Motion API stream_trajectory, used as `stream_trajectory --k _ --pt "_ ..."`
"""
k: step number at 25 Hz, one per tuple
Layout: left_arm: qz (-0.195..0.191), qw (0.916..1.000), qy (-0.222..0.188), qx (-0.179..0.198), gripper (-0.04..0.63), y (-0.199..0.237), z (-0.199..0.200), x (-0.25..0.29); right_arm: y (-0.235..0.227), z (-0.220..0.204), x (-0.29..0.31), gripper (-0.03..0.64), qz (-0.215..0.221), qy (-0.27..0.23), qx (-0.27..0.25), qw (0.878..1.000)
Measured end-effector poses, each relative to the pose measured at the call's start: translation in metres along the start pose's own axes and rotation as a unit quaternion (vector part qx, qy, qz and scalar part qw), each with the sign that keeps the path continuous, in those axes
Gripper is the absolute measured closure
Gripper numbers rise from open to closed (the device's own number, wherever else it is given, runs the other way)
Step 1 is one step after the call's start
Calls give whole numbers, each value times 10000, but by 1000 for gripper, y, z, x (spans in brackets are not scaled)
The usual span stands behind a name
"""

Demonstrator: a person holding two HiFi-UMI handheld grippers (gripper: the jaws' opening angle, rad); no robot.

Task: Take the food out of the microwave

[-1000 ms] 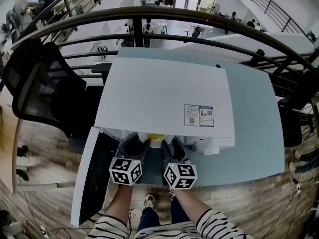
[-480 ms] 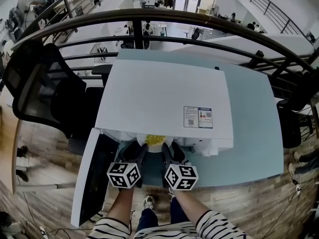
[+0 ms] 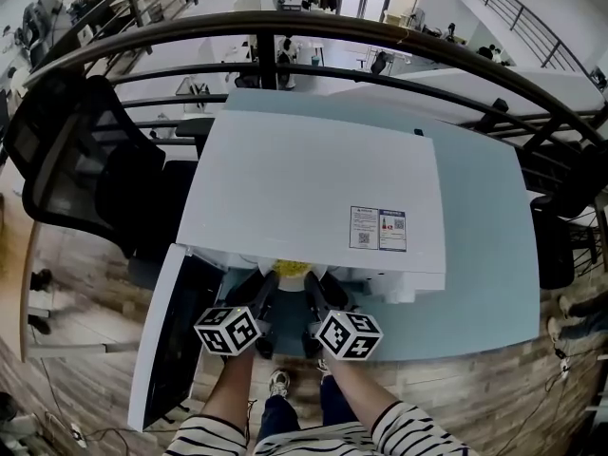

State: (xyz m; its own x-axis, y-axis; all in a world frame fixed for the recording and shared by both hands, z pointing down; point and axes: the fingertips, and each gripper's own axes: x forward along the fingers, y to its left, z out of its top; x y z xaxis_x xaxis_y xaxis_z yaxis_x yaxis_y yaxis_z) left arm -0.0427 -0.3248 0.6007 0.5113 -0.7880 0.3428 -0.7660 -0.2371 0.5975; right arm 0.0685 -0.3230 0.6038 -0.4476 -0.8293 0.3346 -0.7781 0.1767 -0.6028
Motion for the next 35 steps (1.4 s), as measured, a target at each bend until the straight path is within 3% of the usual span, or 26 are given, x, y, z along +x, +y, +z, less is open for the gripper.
stream_trajectory --k 9,23,35 --pt "231 9992 -204 -260 477 -4 -6 -10 1 0 -3 485 168 289 -165 9993" --pt "704 9920 -945 -443 500 -33 -12 -56 21 2 -38 501 812 603 -438 9939" --pt "449 9943 -918 -288 503 -62 -21 -117 56 -6 -99 517 749 228 -346 9963"
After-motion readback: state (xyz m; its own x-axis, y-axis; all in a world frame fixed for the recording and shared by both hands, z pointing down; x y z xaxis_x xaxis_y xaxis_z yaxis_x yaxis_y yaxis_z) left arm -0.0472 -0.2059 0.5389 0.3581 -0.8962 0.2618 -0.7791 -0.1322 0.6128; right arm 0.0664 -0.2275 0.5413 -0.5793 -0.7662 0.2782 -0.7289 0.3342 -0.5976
